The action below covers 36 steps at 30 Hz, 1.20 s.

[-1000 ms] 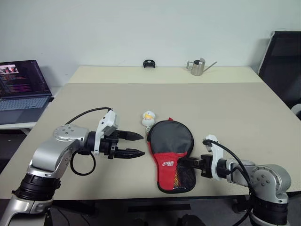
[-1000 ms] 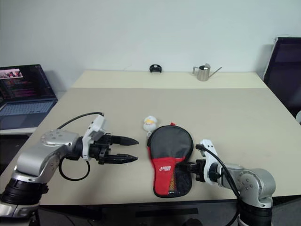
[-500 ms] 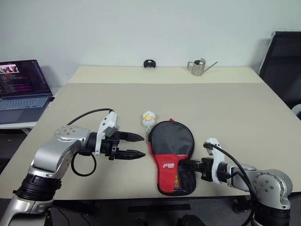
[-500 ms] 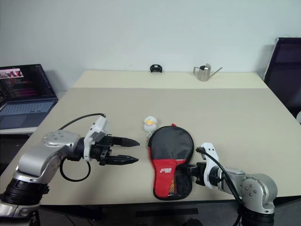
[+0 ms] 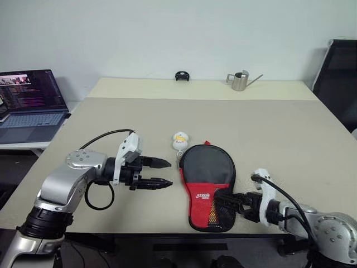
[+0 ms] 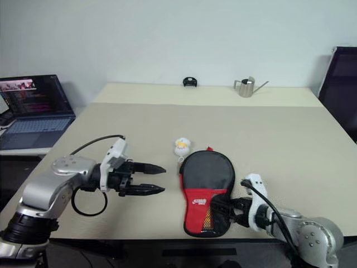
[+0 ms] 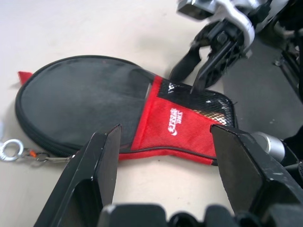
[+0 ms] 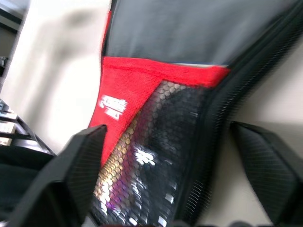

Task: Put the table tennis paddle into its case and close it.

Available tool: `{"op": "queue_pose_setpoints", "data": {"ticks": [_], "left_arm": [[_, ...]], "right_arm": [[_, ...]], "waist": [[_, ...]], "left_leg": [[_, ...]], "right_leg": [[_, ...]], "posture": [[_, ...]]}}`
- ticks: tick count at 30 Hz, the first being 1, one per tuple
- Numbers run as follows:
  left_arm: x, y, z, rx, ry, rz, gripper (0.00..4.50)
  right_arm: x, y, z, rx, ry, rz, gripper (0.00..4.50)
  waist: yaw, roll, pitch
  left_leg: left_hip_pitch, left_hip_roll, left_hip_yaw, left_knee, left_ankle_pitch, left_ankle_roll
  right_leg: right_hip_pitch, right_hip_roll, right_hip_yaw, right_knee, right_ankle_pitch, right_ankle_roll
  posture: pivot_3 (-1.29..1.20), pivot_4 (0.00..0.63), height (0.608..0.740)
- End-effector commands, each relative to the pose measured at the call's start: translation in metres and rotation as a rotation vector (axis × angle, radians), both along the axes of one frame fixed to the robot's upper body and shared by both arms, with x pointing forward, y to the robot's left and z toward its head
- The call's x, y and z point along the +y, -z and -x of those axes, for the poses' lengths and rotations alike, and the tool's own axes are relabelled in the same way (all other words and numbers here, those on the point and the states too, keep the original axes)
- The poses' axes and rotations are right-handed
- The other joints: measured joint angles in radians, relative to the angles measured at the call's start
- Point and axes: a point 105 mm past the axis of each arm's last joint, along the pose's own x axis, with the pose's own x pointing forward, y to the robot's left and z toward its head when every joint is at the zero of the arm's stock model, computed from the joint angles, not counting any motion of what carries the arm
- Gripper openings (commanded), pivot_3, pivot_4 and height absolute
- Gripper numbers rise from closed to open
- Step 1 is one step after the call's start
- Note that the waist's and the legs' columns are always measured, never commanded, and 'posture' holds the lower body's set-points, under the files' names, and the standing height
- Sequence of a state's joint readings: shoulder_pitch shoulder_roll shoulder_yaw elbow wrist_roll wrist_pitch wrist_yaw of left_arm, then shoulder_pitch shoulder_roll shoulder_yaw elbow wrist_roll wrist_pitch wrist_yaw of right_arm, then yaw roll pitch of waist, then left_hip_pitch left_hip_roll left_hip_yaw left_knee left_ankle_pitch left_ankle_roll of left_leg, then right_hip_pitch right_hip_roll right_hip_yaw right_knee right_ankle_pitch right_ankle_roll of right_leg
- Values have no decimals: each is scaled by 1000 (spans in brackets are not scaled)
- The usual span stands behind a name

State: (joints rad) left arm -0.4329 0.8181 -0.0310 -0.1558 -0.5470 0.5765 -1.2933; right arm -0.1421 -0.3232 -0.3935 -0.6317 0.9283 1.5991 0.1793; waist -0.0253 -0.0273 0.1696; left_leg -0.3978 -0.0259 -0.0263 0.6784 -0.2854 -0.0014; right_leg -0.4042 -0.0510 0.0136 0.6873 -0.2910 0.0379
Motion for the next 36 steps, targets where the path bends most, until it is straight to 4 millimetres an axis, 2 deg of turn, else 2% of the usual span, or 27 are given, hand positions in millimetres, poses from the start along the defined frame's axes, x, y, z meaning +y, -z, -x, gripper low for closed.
{"op": "queue_pose_setpoints", "data": {"ticks": [1, 3, 7, 10, 15, 21, 26, 31, 35, 36], "left_arm": [[0, -8, -6, -57, -29, 28, 3263], [-2, -8, -10, -65, -43, 31, 3263], [-2, -13, -22, -109, -100, 50, 3263], [0, -15, -28, -133, -134, 59, 3263], [7, -15, -39, -178, -224, 57, 3263], [20, -14, -50, -215, -338, 25, 3263], [33, -10, -61, -238, -441, -12, 3263], [45, -3, -76, -186, -565, -46, 3263], [45, -3, -93, -169, -630, -38, 3263], [43, -4, -97, -166, -639, -27, 3429]], "right_arm": [[-4, -19, -5, -114, -36, 44, 4455], [-4, -27, -11, -164, -58, 68, 4455], [16, -56, -25, -356, -215, 106, 4455], [27, -71, -40, -454, -263, 98, 4455], [51, -81, -62, -558, -328, 116, 4455], [80, -69, -66, -614, -471, 85, 4455], [92, -34, -67, -564, -537, 84, 4455], [95, -9, -79, -534, -527, 140, 4455], [94, -5, -87, -529, -494, 142, 4455], [94, -4, -89, -527, -488, 142, 4484]], "waist": [[-3, 0, 0], [-8, 0, 0], [-13, 0, 0], [-11, 0, 0], [-7, 0, 0], [-5, 0, 0], [-5, 0, 0], [-5, 0, 0], [-4, 0, 0], [-4, 0, 0]], "left_leg": [[0, 0, 0, 0, 0, 0], [0, 1, 0, 0, 0, 0], [1, 1, 1, 0, 0, 0], [1, 2, 0, 0, 0, 0], [0, 2, 0, 0, 0, 0], [-1, 1, 0, 0, 0, 0], [-1, 1, 0, 0, 0, 0], [-1, 1, 0, 0, 0, 0], [-1, 1, 0, 0, 0, 0], [-1, 1, 0, 1, 0, 0]], "right_leg": [[0, 0, 0, 0, 0, 0], [0, 1, 0, 1, 0, 0], [0, 2, 1, 1, 0, 0], [0, 2, 0, 1, 0, 0], [-1, 2, 0, -1, 0, 0], [-1, 1, 0, -2, 0, 0], [-1, 1, 0, -3, 0, 0], [-1, 1, 0, -2, 0, 0], [-1, 1, 0, -1, 0, 0], [-1, 1, -1, 0, 0, 0]], "posture": [[0, 150, 740], [0, 150, 740], [0, 150, 740], [0, 150, 740], [0, 150, 740], [0, 150, 740], [0, 150, 740], [0, 150, 740], [0, 150, 740], [0, 150, 740]]}}
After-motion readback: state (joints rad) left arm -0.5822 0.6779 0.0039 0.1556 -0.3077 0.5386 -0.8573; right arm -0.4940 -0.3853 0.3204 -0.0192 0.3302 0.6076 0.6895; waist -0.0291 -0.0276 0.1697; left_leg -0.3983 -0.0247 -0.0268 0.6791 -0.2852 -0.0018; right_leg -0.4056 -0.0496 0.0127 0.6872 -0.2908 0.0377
